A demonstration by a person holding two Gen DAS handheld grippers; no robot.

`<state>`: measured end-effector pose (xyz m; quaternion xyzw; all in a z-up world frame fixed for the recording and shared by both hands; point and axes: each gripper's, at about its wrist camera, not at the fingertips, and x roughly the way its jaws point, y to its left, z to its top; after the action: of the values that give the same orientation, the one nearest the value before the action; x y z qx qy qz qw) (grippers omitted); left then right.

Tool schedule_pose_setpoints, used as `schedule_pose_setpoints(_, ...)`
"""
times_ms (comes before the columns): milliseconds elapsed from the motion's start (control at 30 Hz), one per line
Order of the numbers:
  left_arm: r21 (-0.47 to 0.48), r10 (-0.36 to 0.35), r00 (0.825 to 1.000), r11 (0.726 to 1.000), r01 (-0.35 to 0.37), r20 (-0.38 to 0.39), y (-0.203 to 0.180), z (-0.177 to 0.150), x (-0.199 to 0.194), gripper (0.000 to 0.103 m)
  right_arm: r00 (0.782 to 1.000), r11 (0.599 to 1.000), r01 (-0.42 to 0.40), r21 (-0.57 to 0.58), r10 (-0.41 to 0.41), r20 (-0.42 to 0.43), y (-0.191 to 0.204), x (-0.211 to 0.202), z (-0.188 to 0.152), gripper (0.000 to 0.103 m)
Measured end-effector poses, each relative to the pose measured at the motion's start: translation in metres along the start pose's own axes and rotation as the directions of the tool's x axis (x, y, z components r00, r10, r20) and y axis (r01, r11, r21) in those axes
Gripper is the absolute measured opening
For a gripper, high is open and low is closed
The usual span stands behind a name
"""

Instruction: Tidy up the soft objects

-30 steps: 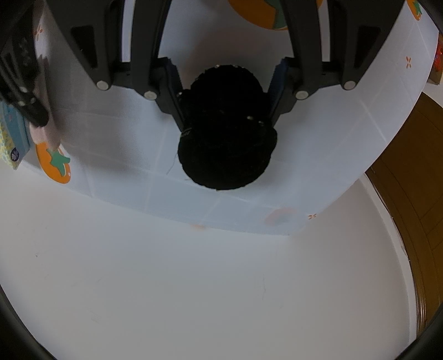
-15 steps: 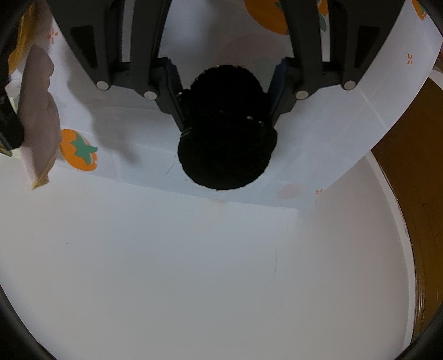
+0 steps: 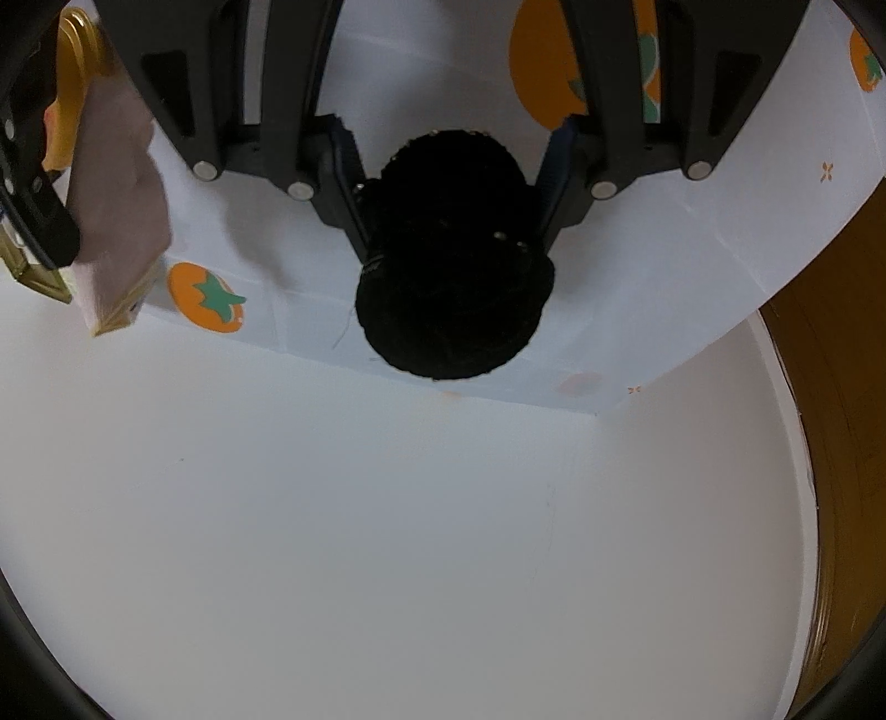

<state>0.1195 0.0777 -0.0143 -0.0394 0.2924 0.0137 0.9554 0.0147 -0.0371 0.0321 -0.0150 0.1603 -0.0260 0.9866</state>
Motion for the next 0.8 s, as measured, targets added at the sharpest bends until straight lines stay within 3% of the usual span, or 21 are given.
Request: schedule_pose_setpoints(800, -0.01, -0.02, 0.994, 1.0, 0.021, 0.103, -0.009, -0.028, -0.059, 0.053, 0.999, 0.999, -0.042, -0.033, 0.043, 0.022, -0.037, -0.044, -0.029, 0.004)
